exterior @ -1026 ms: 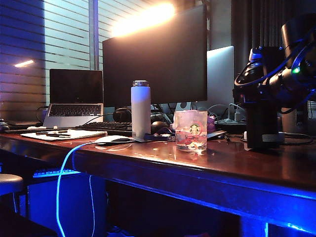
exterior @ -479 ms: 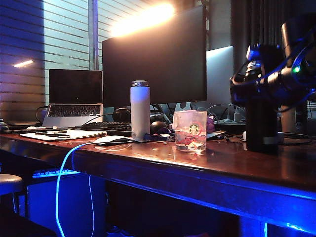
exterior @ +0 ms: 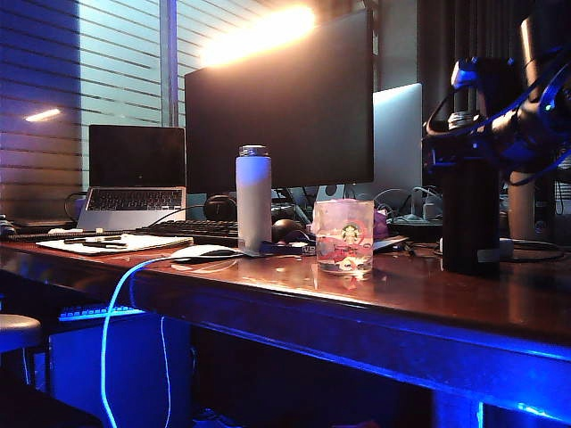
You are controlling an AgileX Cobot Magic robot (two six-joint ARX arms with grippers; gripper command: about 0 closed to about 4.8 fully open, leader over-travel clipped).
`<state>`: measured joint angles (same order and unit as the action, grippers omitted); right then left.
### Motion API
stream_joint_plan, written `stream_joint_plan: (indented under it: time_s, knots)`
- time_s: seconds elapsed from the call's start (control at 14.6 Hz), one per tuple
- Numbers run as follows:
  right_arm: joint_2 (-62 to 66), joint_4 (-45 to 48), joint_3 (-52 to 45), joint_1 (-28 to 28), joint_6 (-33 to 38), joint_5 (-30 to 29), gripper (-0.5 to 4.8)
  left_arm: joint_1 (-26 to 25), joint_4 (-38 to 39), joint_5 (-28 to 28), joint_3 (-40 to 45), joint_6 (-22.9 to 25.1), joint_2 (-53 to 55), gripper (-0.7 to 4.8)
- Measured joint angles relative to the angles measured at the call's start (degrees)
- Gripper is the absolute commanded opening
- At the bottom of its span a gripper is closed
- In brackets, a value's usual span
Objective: Pick up the black thermos, pour a little water from inside into the glass cup, then place the black thermos back on the table.
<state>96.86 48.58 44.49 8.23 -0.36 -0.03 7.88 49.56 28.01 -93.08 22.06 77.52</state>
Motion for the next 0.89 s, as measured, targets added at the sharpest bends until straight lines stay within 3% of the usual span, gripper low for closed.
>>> stream_joint_plan:
  time_s: [0.89]
  knots:
    - [-11.28,-6.54,-2.80,0.00,-0.09,-2.64,4.79,0.00,0.02,0.00,0.02,0.00,0.00,-0.03]
